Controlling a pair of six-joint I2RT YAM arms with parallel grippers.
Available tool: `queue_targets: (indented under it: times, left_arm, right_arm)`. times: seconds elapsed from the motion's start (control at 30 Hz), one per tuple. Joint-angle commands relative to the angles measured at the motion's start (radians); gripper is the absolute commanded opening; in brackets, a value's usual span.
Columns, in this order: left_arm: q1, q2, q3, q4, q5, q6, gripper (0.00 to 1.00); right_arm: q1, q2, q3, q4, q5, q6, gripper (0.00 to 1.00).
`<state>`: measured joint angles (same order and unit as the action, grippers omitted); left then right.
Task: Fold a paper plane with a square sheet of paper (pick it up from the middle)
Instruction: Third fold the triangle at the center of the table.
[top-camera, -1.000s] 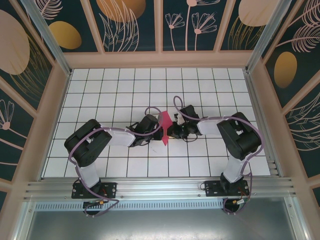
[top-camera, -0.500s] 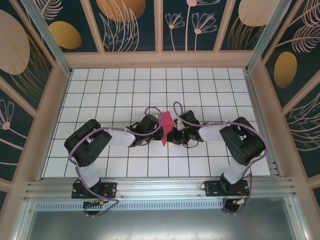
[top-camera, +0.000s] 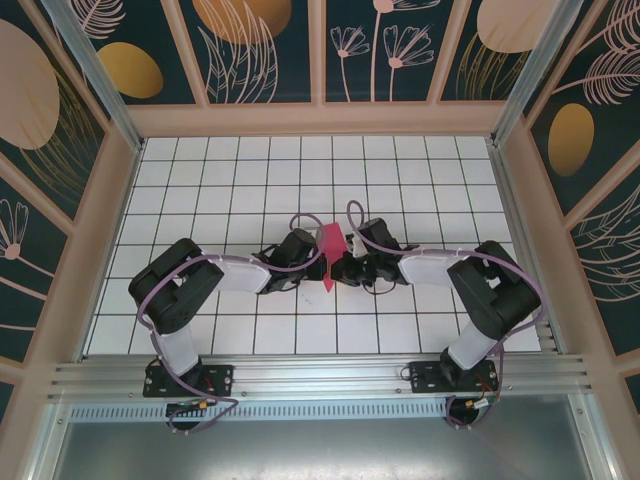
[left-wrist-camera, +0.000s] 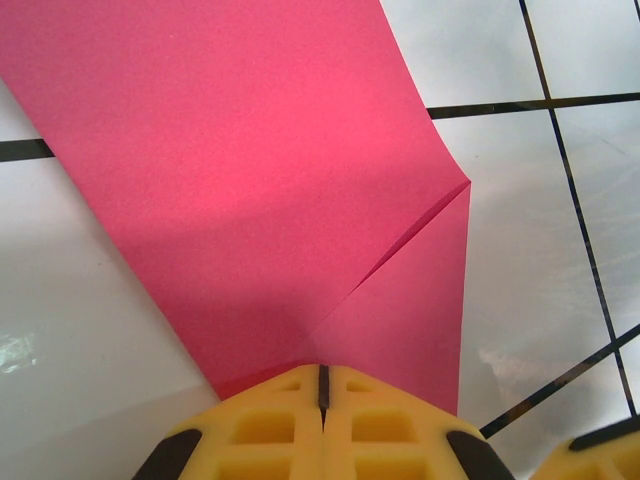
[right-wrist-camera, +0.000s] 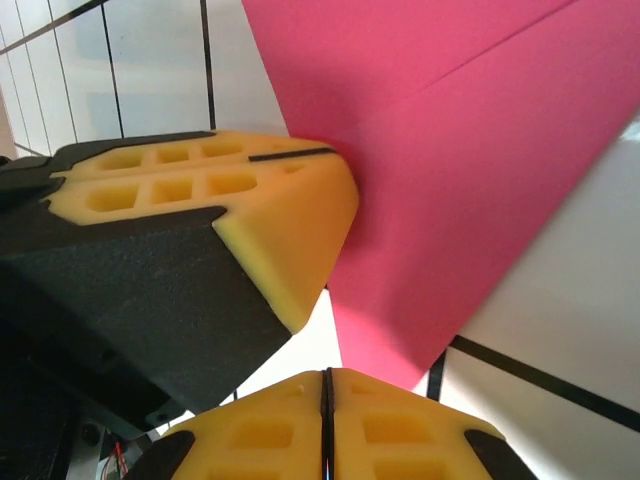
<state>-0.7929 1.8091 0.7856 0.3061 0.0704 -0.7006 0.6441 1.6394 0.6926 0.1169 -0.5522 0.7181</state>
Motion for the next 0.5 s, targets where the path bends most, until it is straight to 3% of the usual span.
queue_targets:
  times: [0.0, 0.27, 0.47]
  left_arm:
    - [0.003, 0.021, -0.006, -0.079, -0.025, 0.004, 0.02]
    - [0.004, 0.02, -0.007, -0.081, -0.025, 0.005, 0.02]
    - [0.003, 0.013, -0.013, -0.082, -0.026, 0.006, 0.02]
  right_arm:
    - [0.025, 0.034, -0.014, 0.05, -0.028, 0.041, 0.12]
    - [0.035, 0.121, -0.017, -0.006, 0.041, 0.023, 0.11]
    - [0.041, 0.023, -0.011, -0.016, 0.018, 0.025, 0.12]
